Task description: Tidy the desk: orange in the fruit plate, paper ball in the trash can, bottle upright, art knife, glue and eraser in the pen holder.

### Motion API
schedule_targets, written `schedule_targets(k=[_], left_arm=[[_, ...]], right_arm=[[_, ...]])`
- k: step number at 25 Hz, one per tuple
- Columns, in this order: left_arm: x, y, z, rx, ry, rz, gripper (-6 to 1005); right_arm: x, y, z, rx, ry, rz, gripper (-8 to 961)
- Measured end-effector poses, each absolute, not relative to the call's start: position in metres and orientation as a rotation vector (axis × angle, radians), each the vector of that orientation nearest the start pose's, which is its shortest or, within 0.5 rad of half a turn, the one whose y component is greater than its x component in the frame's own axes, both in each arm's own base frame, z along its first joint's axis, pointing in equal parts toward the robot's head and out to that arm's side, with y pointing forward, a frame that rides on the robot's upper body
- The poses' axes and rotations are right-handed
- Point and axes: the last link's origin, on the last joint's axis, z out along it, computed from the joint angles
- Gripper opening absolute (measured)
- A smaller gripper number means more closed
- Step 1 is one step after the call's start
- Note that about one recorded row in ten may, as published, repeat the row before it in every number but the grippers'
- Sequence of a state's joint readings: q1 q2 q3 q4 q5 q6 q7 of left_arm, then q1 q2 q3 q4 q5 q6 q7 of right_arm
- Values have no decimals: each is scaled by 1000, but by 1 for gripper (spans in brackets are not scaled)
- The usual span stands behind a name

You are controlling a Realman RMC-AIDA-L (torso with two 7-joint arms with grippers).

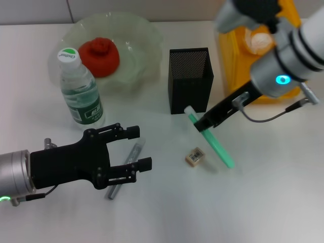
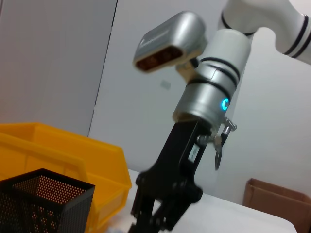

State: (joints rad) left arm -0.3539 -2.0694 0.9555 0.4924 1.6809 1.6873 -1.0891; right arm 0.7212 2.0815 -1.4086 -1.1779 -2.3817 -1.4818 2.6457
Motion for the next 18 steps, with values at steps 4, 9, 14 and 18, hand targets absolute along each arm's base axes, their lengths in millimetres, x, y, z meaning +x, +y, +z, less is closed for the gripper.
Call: schedule_targets(k=[4, 9, 14, 18], left_arm=[[-275, 256, -29, -2764, -496, -1012, 784], [-275, 257, -29, -2764, -495, -1012, 784], [-275, 257, -29, -2765, -494, -1011, 784], [-275, 257, -29, -2765, -494, -1011, 784]], right_arm=[[147, 354, -20, -2773, 1042, -77, 185], [159, 343, 8, -2812, 1001, 378, 192], [171, 339, 27, -2756, 883, 808, 198], [182, 342, 30, -2672, 816, 1018, 203]])
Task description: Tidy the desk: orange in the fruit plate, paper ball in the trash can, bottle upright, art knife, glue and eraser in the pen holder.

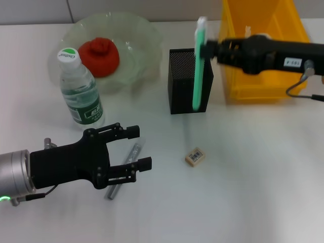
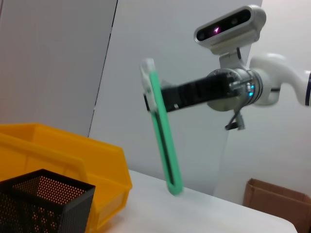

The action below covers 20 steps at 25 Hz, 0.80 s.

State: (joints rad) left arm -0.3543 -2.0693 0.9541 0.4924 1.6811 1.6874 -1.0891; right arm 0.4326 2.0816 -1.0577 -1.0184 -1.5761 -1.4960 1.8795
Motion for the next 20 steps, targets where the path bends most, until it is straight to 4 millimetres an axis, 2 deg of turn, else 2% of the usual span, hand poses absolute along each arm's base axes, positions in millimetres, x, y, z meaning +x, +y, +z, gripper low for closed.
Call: schedule_targets(k=[4, 6, 9, 20], left_arm=[[-275, 257, -29, -2764, -494, -1010, 784], [-275, 256, -29, -2764, -495, -1010, 784], [-275, 256, -30, -2764, -495, -1011, 784], [-275, 256, -30, -2763, -496, -1009, 784]], right_arm=[[197, 351, 24, -2524, 710, 1203, 208], [199, 353, 22, -2504, 682, 1212, 211], [207, 362, 14, -2405, 594, 1214, 214], [215, 375, -7, -2353, 545, 1100, 228]])
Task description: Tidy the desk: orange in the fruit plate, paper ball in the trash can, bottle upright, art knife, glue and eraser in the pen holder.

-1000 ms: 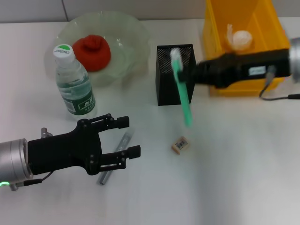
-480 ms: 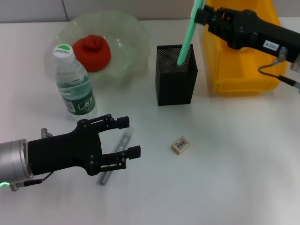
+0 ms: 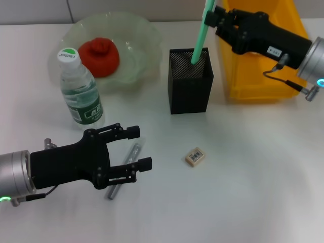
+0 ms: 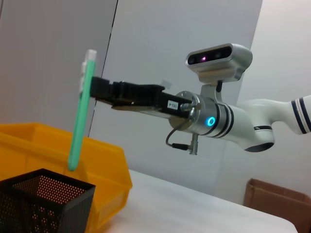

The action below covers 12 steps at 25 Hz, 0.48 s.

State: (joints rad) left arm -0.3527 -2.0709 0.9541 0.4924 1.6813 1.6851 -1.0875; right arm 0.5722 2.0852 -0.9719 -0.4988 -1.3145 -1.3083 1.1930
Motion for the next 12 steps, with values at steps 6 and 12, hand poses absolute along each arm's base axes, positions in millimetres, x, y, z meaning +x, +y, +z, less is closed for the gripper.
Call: schedule_targets(k=[6, 12], left_arm=[[-276, 258, -30, -2758, -498, -998, 785], [-276, 259, -31, -2758, -497, -996, 785]], right_arm=[[218, 378, -21, -2362, 512, 1028, 236], [221, 379, -27, -2365, 539, 1002, 243]])
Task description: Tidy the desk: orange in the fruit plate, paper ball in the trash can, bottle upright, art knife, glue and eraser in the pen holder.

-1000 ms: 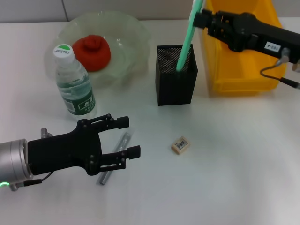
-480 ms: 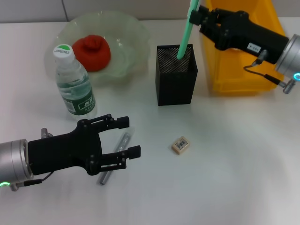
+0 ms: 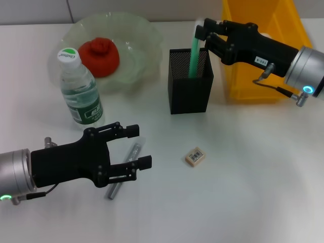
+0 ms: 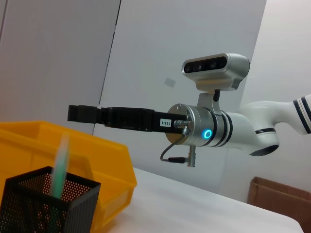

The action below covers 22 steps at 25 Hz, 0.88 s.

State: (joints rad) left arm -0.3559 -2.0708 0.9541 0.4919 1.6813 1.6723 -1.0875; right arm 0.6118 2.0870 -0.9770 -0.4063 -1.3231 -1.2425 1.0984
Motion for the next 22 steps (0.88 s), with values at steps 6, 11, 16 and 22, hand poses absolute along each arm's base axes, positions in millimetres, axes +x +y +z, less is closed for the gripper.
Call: schedule_targets(k=[6, 11, 16, 22], left_arm=[[-276, 258, -31, -2758, -507, -998, 785], [-276, 258, -31, -2758, -509, -998, 785], [-276, 258, -31, -2759, -507, -1003, 785], [-276, 257, -31, -2759, -508, -1005, 785]], right_arm=[[223, 378, -29, -2364, 555, 996, 251], [217, 376, -22, -2410, 636, 1049, 352], [202, 366, 3, -2503, 639, 1127, 347], [181, 348, 40, -2604, 591, 1229, 346]])
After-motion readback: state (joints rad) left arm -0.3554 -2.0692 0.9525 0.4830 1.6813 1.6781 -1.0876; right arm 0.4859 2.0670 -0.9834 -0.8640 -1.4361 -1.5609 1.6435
